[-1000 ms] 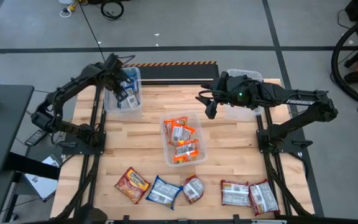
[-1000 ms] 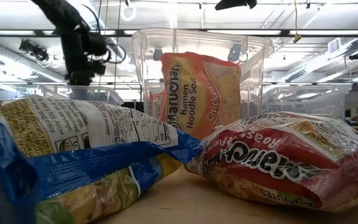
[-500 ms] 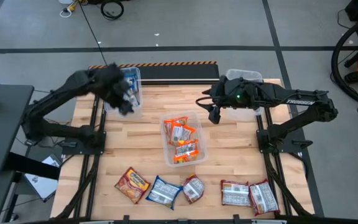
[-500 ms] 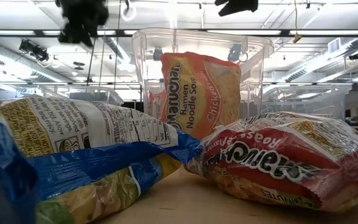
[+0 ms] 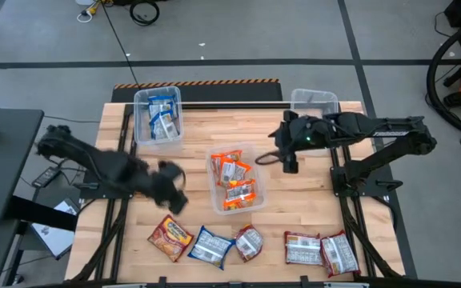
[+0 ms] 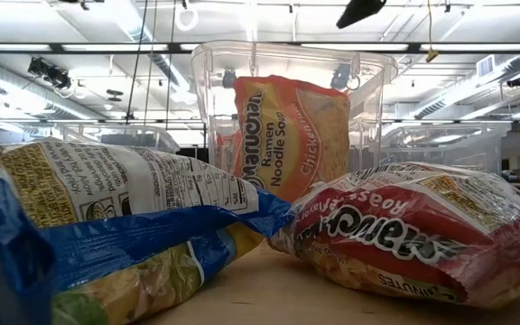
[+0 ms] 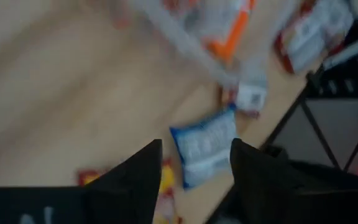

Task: Sort Maruchan noodles
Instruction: Put the blue noodle pack into the left transparent bin

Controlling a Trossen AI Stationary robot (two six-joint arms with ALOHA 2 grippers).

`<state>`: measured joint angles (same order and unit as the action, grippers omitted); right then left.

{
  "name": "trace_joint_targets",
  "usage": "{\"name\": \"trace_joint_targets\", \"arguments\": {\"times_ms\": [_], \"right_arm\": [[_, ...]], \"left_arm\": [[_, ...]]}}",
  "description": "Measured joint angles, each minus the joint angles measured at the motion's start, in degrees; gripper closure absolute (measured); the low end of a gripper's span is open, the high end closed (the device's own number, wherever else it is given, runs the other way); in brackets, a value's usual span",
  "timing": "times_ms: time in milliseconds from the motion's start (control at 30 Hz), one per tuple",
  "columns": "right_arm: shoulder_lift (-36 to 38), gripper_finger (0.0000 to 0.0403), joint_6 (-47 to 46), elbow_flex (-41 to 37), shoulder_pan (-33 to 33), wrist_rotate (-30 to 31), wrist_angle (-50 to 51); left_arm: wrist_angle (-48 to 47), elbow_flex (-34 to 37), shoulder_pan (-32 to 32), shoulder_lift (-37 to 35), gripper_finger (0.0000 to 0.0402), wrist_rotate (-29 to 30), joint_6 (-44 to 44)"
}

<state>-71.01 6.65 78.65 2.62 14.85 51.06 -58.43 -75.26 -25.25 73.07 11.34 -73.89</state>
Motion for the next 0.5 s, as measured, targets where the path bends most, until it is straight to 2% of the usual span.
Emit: {"name": "trace_joint_targets", "arguments": {"times_ms": [167,367,500], "right_arm": [[4.4,0.0141,-2.6,0.0,3.0,0.2,6.4],[11.3,0.0141,-7.5,0.0,4.5,0.3,9.9],[15.3,0.0141,-10.5,0.0,4.6,0.3,10.0]], "left_arm": [[7.3,1.1,-5.8,10.3,0.0196,-4.4,-6.8],[30.3,13.3,-7.5,16.8,0.0204,-7.7,-11.4],[33.5,19.5,-7.7,18.9,0.0204,-8.4,-13.6]]}}
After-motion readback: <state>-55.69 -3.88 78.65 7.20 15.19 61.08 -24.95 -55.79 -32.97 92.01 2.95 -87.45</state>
